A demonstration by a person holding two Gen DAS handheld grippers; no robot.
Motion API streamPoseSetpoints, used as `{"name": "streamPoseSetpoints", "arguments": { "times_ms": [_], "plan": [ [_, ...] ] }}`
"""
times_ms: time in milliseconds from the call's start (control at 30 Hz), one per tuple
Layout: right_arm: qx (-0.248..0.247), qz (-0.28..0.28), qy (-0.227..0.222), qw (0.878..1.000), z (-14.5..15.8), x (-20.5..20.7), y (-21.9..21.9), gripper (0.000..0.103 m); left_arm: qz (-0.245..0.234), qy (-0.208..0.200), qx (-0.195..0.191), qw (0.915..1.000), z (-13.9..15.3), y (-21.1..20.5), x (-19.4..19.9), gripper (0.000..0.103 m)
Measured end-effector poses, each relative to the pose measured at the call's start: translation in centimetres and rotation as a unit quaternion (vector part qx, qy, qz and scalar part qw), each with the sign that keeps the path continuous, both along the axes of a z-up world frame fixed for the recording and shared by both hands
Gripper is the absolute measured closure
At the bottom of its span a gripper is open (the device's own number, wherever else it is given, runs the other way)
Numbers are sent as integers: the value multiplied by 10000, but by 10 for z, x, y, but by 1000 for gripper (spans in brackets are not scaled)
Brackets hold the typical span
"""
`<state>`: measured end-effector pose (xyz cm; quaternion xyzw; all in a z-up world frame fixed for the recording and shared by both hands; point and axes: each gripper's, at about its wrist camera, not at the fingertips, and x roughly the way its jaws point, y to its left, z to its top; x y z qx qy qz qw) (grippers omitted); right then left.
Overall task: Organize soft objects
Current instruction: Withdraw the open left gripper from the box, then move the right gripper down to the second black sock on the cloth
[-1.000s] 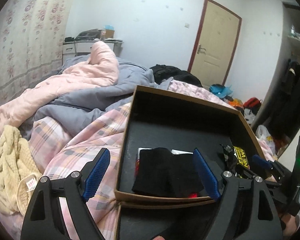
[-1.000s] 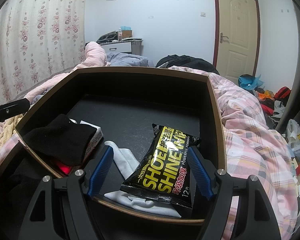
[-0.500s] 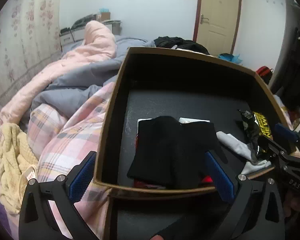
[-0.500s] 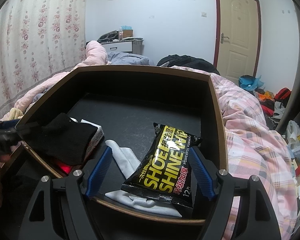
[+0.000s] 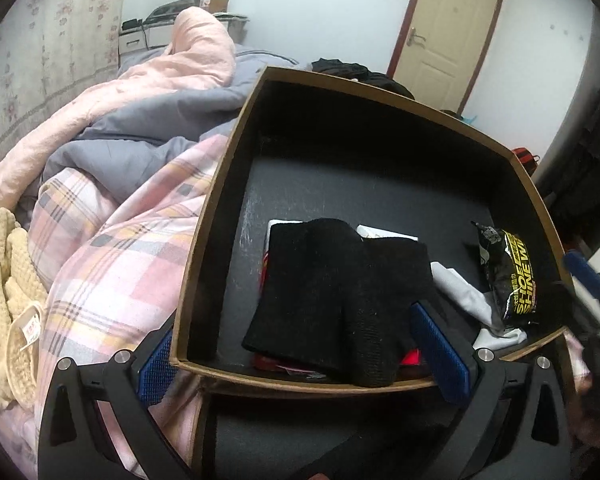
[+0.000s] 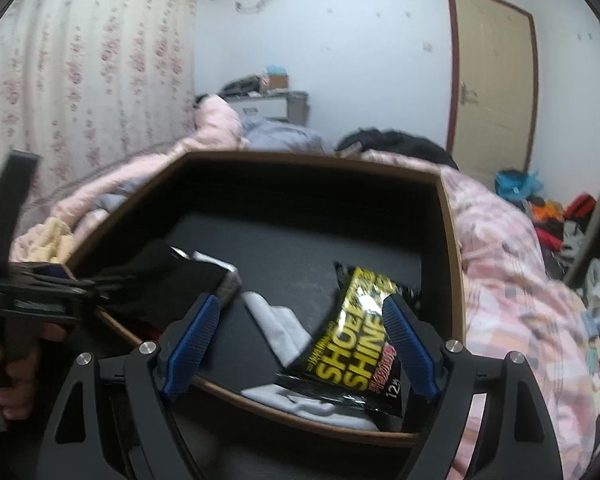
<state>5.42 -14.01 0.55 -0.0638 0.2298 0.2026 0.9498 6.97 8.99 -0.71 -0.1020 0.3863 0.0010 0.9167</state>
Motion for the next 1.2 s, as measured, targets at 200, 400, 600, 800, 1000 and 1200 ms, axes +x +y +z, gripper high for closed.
{"name": "streamPoseSetpoints", "arguments": {
  "times_ms": [200, 400, 600, 800, 1000, 1200],
  "plan": [
    [83, 548, 401, 9977, 21, -23, -1, 20, -10, -4, -41, 10000, 3, -1, -1, 0],
    [-261, 1027, 981, 9895, 8, -32, 11, 20, -62, -178, -262, 9995, 19, 9, -8, 0],
    [-99, 1416, 1616, 9766, -9, -22, 16, 20, 250, -957, -122, 9950, 59, 23, -46, 0],
    [-305, 1704, 1778, 9687, -19, -26, 37, 20, 762, -1453, -243, 9862, 72, 55, -69, 0],
    [-615, 1899, 1750, 9641, -25, -37, 53, 20, 940, -1366, -221, 9859, 58, 58, -63, 0],
    [-763, 2104, 1656, 9605, -29, -36, 71, 20, 921, -1384, -31, 9861, 55, 52, -63, 0]
  ]
}}
